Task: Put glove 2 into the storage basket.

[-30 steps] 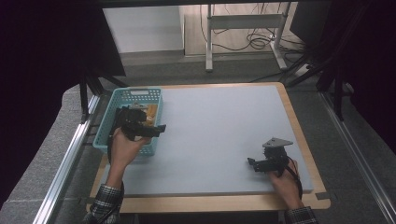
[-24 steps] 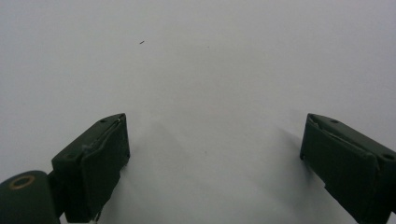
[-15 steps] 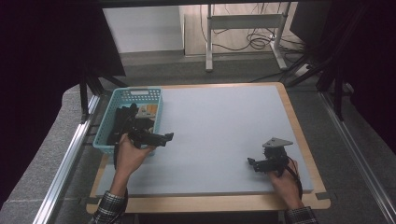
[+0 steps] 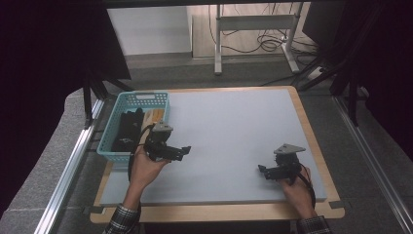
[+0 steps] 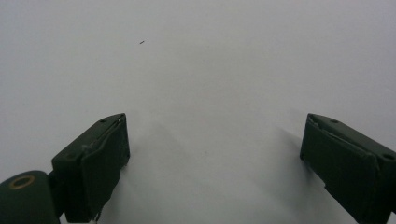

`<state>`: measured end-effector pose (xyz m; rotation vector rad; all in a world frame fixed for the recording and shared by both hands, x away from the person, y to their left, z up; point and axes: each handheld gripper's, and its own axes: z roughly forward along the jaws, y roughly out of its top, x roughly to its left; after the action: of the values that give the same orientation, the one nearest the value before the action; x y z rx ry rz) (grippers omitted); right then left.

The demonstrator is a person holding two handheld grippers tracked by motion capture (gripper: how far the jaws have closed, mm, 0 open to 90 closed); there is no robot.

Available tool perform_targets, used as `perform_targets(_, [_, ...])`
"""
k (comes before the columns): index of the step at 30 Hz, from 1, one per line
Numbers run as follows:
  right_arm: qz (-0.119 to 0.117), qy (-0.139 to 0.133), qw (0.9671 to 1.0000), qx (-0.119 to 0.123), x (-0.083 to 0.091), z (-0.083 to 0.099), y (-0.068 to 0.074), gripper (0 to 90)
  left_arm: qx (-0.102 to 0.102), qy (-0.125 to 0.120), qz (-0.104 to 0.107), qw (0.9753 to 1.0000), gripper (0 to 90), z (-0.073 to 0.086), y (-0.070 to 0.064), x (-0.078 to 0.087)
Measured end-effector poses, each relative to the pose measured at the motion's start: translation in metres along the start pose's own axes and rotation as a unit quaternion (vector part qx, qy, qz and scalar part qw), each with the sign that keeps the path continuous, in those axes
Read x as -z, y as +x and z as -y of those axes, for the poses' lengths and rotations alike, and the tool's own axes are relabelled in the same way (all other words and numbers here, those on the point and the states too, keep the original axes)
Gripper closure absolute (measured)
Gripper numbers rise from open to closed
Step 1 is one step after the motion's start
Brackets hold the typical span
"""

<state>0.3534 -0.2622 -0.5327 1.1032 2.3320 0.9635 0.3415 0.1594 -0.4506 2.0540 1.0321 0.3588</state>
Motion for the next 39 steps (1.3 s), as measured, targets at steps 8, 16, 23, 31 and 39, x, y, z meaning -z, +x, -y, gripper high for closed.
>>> perform_targets(8, [0.000, 0.000, 1.0000, 0.000, 0.000, 0.000, 0.000, 7.8, -0.008, -0.002, 0.012, 0.9999, 2.8, 0.002, -0.010, -0.010])
perform_targets(16, [0.000, 0.000, 1.0000, 0.000, 0.000, 0.000, 0.000, 7.8, -0.026, 0.000, 0.024, 0.9994, 2.5, 0.001, -0.027, -0.024])
perform_targets(23, [0.000, 0.000, 1.0000, 0.000, 0.000, 0.000, 0.000, 7.8, -0.038, 0.001, 0.035, 0.9987, 1.5, -0.001, -0.039, -0.033])
perform_targets(31, [-0.001, 0.000, 1.0000, 0.000, 0.000, 0.000, 0.000, 7.8, -0.049, 0.003, 0.043, 0.9979, 0.6, 0.000, -0.054, -0.043])
perform_targets(39, [-0.001, 0.000, 1.0000, 0.001, 0.000, 0.000, 0.000, 7.8, -0.059, 0.002, 0.046, 0.9972, 0.0, 0.010, -0.066, -0.055])
